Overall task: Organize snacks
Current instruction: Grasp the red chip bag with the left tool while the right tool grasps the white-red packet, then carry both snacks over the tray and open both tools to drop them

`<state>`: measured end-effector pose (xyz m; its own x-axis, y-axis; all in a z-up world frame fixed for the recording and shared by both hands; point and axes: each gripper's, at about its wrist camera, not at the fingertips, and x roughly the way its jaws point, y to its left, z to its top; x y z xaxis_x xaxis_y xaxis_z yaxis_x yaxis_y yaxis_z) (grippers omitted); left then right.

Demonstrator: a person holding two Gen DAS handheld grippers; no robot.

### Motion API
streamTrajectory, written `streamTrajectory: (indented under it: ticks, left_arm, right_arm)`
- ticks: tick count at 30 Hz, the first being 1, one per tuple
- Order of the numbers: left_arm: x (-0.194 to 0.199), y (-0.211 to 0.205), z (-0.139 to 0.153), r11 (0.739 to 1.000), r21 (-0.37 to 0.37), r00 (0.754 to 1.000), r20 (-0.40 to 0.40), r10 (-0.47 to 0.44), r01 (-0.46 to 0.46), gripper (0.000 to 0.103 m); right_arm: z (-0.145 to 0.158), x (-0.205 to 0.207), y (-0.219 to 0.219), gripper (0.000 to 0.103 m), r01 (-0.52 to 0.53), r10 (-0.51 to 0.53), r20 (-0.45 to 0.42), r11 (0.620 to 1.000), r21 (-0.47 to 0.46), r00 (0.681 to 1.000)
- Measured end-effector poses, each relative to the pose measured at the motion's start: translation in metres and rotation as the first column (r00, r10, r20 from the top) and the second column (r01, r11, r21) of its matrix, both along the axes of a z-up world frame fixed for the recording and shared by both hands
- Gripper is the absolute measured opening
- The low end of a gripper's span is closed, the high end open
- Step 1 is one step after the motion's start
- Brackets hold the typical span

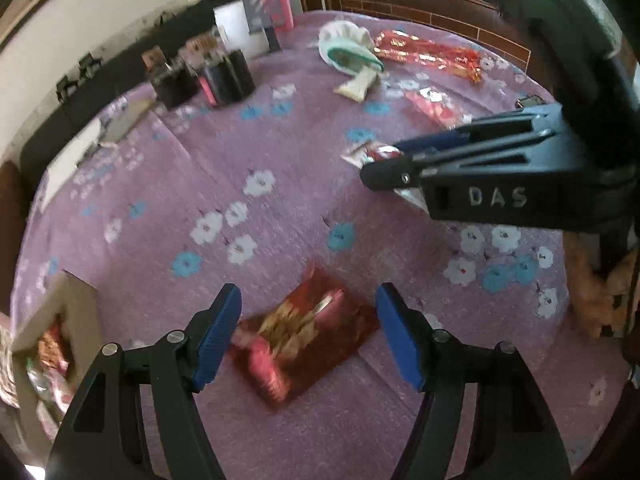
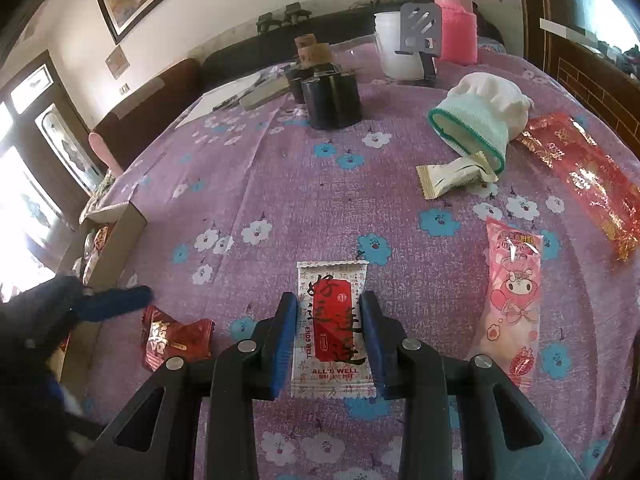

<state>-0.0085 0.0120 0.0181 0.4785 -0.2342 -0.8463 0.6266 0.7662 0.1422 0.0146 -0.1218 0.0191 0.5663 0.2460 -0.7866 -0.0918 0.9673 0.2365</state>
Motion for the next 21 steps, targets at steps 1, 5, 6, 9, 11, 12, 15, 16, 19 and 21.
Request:
streamTrajectory:
  ticks: [1,5,6,9,11,12,15,16,19,21]
  left_arm:
    - [0.0,0.001,0.001,1.0,-0.007,1.0,-0.009,0.013,-0.013,0.069]
    - [-0.002,0.003,0.002,0.998,-0.012,0.997,-0.041,0.059,-0.06,0.062]
    - [-0.004,0.004,0.004,0.998,-0.025,0.997,-0.051,0.059,-0.06,0.058]
    - [-0.009,0.004,0.002,0.997,-0.016,0.996,-0.038,0.081,-0.082,0.053]
    - [-0.016,0.007,0.004,0.995,-0.026,0.995,-0.038,0.094,-0.095,0.052]
    - [-0.018,0.01,0.005,0.994,-0.038,0.994,-0.041,0.103,-0.104,0.052]
    - [-0.021,0.023,0.016,0.984,-0.107,0.989,-0.061,0.136,-0.142,0.052]
    - [-0.022,0.029,0.021,0.977,-0.141,0.986,-0.07,0.15,-0.158,0.052]
    - [-0.032,0.052,0.04,0.951,-0.219,0.976,-0.065,0.21,-0.219,0.052]
    - [-0.041,0.072,0.052,0.927,-0.263,0.963,-0.058,0.263,-0.268,0.052]
  right_arm:
    - [0.0,0.0,0.0,0.034,0.0,0.0,0.0,1.0,0.0,1.0]
    - [0.0,0.0,-0.001,0.034,0.003,-0.003,-0.001,1.0,0.009,1.0]
    - [0.0,0.0,-0.002,0.034,0.004,-0.004,-0.001,1.0,0.01,1.0]
    - [-0.001,0.001,-0.001,0.034,0.007,-0.007,0.004,1.0,0.006,1.0]
    - [-0.001,0.0,0.0,0.034,0.007,-0.007,0.007,1.0,-0.001,1.0]
    - [-0.001,0.0,0.0,0.034,0.008,-0.008,0.009,1.0,-0.003,1.0]
    - [-0.001,-0.001,0.001,0.034,0.01,-0.01,0.012,1.0,-0.002,1.0]
    - [-0.001,-0.001,0.0,0.034,0.011,-0.011,0.012,1.0,0.001,1.0]
    - [0.001,-0.001,-0.003,0.034,0.014,-0.014,0.021,0.999,0.029,1.0]
    - [0.004,-0.002,-0.004,0.034,0.013,-0.014,0.03,0.999,0.043,0.999]
